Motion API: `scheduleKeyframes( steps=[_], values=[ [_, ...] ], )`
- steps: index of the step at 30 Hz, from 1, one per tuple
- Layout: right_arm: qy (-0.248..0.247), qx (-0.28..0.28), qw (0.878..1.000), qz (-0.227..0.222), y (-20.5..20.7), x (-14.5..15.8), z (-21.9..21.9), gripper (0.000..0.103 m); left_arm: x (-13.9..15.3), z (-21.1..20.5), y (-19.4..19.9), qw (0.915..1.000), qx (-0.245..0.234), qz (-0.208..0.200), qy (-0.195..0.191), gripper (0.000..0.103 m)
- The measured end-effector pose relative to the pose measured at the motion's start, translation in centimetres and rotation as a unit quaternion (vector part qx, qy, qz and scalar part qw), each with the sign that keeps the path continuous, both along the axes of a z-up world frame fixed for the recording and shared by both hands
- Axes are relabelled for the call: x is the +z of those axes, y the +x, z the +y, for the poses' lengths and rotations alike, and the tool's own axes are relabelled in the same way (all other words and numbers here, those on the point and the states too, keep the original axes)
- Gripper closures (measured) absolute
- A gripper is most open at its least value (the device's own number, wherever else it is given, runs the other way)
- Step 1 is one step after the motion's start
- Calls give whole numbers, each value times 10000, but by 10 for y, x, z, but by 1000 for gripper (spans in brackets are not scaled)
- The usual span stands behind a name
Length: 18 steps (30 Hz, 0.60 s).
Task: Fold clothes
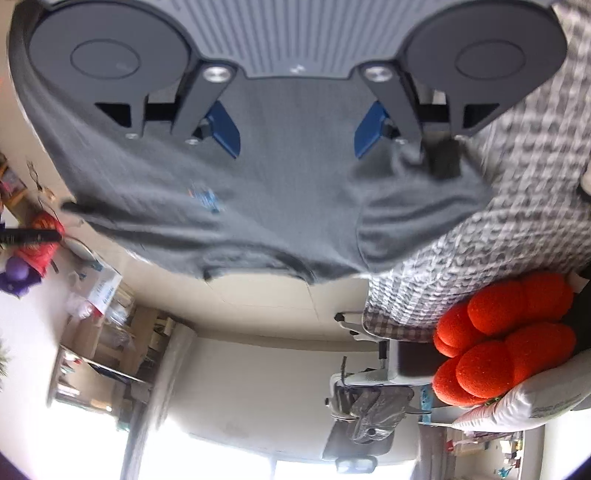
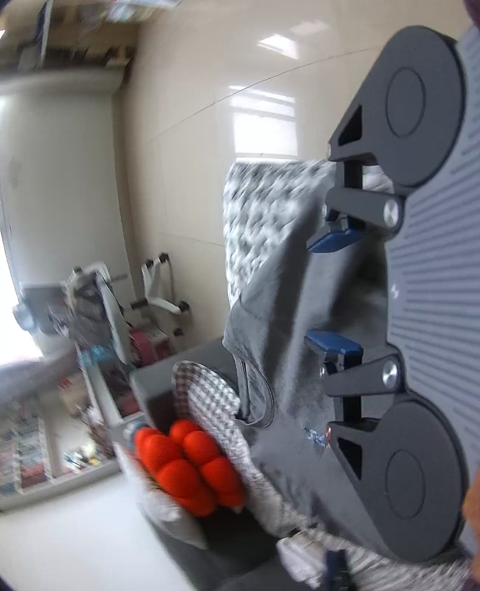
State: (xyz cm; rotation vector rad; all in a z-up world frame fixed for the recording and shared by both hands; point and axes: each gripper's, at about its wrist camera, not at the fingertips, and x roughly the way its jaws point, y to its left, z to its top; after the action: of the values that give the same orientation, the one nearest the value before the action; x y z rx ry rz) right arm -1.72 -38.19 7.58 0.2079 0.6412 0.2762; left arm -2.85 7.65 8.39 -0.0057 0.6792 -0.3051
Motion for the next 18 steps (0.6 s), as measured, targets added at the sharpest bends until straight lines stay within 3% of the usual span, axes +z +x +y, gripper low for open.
scheduleKeyframes(
  steps=[3,8,12,15,18],
  values=[
    [-289,117,9995,71,35,-8,14,51,3,-1,31,9997,191,-80,-156,33],
    [-462,110,9985,276,95,-21,29,51,0,2,94,9985,352,148,-393,32],
    [-308,227,9990,228,133,-24,41,51,-3,7,150,9967,377,355,-619,21],
    [-352,332,9983,315,155,-31,55,49,-12,4,186,9954,360,596,-662,15],
    [-560,520,9962,407,174,-39,72,49,-21,-12,213,9967,358,625,-383,15]
  ],
)
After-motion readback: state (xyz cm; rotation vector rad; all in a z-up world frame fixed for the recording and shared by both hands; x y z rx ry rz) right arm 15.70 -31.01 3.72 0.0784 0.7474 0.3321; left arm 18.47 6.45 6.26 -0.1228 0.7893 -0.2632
